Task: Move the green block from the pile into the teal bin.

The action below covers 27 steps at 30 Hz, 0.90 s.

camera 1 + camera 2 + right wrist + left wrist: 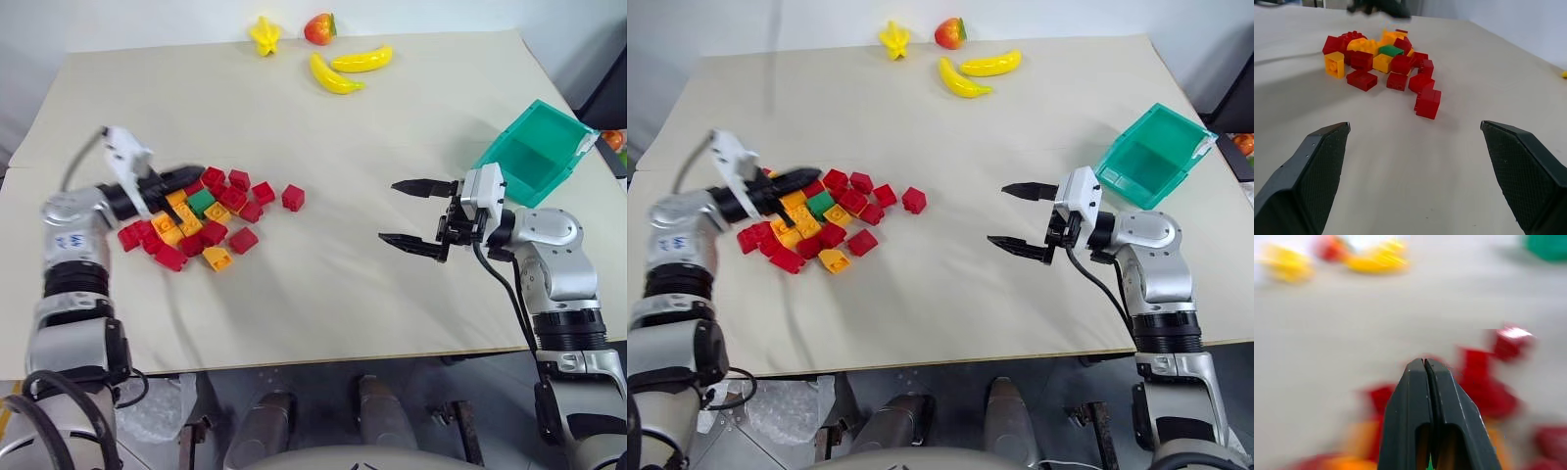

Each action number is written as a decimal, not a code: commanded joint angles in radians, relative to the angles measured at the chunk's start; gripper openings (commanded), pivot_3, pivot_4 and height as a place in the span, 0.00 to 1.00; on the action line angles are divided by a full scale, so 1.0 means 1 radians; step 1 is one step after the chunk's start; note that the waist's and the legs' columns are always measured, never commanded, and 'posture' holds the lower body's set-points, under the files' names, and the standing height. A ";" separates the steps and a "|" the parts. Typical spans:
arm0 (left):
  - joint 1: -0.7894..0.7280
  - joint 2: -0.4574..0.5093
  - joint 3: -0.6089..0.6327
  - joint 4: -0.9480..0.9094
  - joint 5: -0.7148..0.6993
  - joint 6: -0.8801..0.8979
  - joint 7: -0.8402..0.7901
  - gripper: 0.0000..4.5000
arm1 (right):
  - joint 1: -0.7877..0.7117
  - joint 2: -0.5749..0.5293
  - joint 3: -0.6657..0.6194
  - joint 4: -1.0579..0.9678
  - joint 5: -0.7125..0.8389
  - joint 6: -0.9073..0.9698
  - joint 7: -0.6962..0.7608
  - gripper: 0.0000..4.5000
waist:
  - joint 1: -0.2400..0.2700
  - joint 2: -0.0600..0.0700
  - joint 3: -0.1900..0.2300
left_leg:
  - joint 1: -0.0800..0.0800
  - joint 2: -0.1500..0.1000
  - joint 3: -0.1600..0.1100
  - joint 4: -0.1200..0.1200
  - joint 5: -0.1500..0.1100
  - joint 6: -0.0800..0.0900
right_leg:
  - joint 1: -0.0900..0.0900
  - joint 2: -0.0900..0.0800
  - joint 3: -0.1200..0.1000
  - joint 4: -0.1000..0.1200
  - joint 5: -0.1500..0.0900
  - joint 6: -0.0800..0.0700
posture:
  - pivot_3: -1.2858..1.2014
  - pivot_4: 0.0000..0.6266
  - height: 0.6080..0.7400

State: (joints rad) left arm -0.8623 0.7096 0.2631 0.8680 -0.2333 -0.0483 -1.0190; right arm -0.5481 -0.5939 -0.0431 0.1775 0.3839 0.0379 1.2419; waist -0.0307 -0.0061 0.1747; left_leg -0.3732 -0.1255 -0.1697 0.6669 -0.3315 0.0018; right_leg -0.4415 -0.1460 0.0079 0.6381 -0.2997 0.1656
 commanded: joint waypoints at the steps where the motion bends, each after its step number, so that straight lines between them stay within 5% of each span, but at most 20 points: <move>1: 0.087 0.044 0.046 -0.091 -0.042 0.057 0.017 0.01 | -0.015 0.012 0.000 -0.008 0.008 -0.022 -0.003 1.00 | -0.001 0.000 0.000 | 0.000 0.000 0.000 0.000 0.000 0.000 | 0.000 0.000 0.000 0.000 0.000 0.000 | 0.52 0.24 1.00; 9: 0.234 0.103 0.126 -0.213 -0.095 0.173 0.102 0.01 | -0.026 0.028 0.007 0.010 0.005 -0.029 -0.001 1.00 | 0.001 0.000 0.000 | 0.000 0.000 0.001 0.002 0.000 0.000 | -0.001 0.000 0.000 0.004 0.000 0.000 | 0.52 0.24 1.00; 14: 0.539 0.190 0.220 -0.563 -0.258 0.523 0.003 0.27 | -0.028 0.018 0.008 0.011 0.010 -0.022 0.011 1.00 | -0.016 0.000 0.000 | 0.001 0.001 0.002 -0.001 0.000 0.000 | -0.002 0.000 0.002 0.004 0.000 -0.001 | 0.52 0.24 1.00; 24: 0.905 0.226 0.512 -0.830 -0.369 0.649 -0.022 0.96 | -0.048 0.009 0.013 0.039 0.014 -0.022 0.041 1.00 | -0.007 0.000 0.000 | 0.003 0.003 0.004 -0.001 0.000 -0.001 | -0.002 0.001 0.002 0.000 0.001 -0.005 | 0.52 0.24 1.00; 27: 0.917 0.216 0.507 -0.868 -0.367 0.616 -0.014 0.99 | -0.068 0.024 0.022 0.063 0.007 -0.034 0.045 1.00 | 0.004 0.000 0.000 | 0.004 0.004 0.005 -0.001 0.001 -0.001 | -0.002 0.001 0.002 0.000 0.002 -0.006 | 0.52 0.24 1.00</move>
State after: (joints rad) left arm 0.0556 0.9195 0.7453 0.0392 -0.5853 0.5935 -1.0356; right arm -0.5873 -0.5754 -0.0170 0.2489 0.3807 0.0216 1.2772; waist -0.0268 -0.0057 0.1748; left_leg -0.3695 -0.1216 -0.1642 0.6657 -0.3307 0.0002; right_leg -0.4434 -0.1448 0.0095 0.6377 -0.2976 0.1588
